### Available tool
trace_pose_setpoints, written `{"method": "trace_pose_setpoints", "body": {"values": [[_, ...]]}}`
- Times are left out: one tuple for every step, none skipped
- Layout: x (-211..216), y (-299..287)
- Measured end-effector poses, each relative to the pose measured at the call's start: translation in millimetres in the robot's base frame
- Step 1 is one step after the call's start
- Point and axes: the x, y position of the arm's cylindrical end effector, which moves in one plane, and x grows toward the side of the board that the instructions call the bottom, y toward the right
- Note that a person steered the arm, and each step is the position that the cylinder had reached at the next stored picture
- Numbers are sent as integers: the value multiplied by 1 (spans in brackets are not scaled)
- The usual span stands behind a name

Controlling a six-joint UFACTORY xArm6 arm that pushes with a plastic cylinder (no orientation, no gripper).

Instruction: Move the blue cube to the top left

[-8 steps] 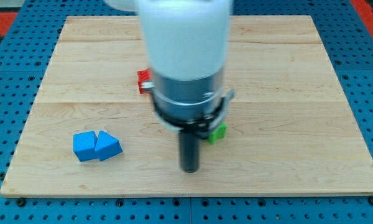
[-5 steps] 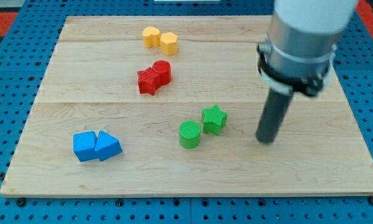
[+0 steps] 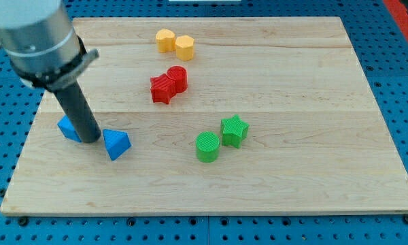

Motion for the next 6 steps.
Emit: {"method": "trace_pose_setpoints", "body": {"values": [[26, 1], [22, -31], [-43, -34], [-112, -33], [-158, -33], [-181, -33]]}}
